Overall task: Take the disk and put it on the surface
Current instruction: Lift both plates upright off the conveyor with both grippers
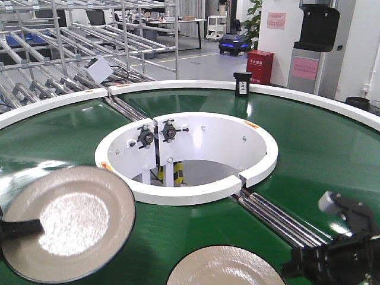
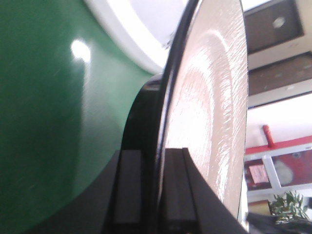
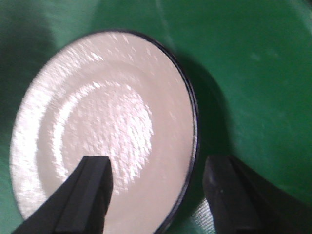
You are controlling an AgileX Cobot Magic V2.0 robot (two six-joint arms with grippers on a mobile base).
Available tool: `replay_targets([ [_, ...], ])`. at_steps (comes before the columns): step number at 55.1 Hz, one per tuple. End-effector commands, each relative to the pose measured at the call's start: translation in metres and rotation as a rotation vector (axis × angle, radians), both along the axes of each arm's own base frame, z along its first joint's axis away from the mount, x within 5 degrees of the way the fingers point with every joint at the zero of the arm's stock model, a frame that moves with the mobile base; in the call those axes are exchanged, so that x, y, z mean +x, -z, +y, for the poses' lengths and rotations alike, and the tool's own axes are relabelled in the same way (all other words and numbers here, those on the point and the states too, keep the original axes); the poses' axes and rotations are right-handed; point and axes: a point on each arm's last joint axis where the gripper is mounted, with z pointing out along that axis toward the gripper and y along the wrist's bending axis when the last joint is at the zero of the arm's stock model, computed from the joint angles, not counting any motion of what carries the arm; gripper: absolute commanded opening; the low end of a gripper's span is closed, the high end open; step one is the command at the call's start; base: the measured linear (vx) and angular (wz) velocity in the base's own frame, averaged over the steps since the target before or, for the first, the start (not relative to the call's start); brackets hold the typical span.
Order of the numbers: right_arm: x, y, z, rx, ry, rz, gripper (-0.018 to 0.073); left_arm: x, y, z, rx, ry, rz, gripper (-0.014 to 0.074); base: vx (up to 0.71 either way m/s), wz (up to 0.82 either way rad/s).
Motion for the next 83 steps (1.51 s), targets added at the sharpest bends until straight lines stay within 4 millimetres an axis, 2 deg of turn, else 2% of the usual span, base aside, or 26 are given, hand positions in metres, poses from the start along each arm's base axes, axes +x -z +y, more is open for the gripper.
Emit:
replay_targets([
  [1,0.014,0.0,-0.002,0.007,0.025,-0.015,0.0465,-0.01,-0.054,-0.009,-0.138,0.04,-0.195,-0.0008,0.0,0.0],
  [14,0.036,0.035,0.0,0.021,0.004,0.114,0.0465,-0.019,-0.073,-0.014,-0.132,0.043,-0.234,-0.0008,0.0,0.0],
  [22,0.045,0.049,0.013,0.156,-0.042,0.16,0.0465,-0.02,-0.075,-0.014,-0.13,0.044,-0.238,-0.0008,0.0,0.0],
  [28,0.05,0.065,0.031,0.269,-0.067,0.187,0.0446,-0.02,-0.075,-0.014,-0.13,0.044,-0.238,-0.0008,0.0,0.0],
  [31,0.053,0.07,0.039,0.331,-0.081,0.185,0.0375,-0.02,-0.075,-0.014,-0.129,0.045,-0.237,-0.0008,0.0,0.0],
  [33,0.054,0.07,0.042,0.368,-0.088,0.173,0.0293,-0.02,-0.075,-0.014,-0.129,0.045,-0.237,-0.0008,0.0,0.0],
  [37,0.057,0.066,0.043,0.418,-0.074,0.144,0.005,-0.02,-0.075,-0.014,-0.129,0.045,-0.236,-0.0008,0.0,0.0],
  [39,0.059,0.062,0.039,0.433,-0.051,0.13,-0.0017,-0.02,-0.074,-0.014,-0.128,0.047,-0.234,-0.0008,0.0,0.0],
  [47,0.059,0.036,0.013,0.446,0.023,0.06,-0.0011,-0.021,-0.072,-0.015,-0.113,0.061,-0.221,-0.0008,0.0,0.0],
  [54,0.05,-0.004,-0.019,0.454,0.107,-0.034,-0.0009,-0.023,-0.068,-0.018,-0.095,0.085,-0.182,-0.0008,0.0,0.0],
  [63,0.021,-0.064,-0.047,0.482,0.183,-0.181,-0.0009,-0.023,-0.067,-0.03,-0.124,0.129,-0.134,-0.0008,0.0,0.0],
  [71,-0.003,-0.101,-0.052,0.467,0.204,-0.301,-0.0009,-0.021,-0.067,-0.048,-0.157,0.184,-0.101,-0.0008,0.0,0.0],
  [76,-0.009,-0.11,-0.051,0.458,0.205,-0.335,-0.0009,-0.021,-0.067,-0.056,-0.159,0.211,-0.099,-0.0008,0.0,0.0],
  [83,-0.009,-0.111,-0.051,0.46,0.206,-0.341,-0.0009,-0.021,-0.067,-0.06,-0.162,0.224,-0.095,-0.0007,0.0,0.0],
])
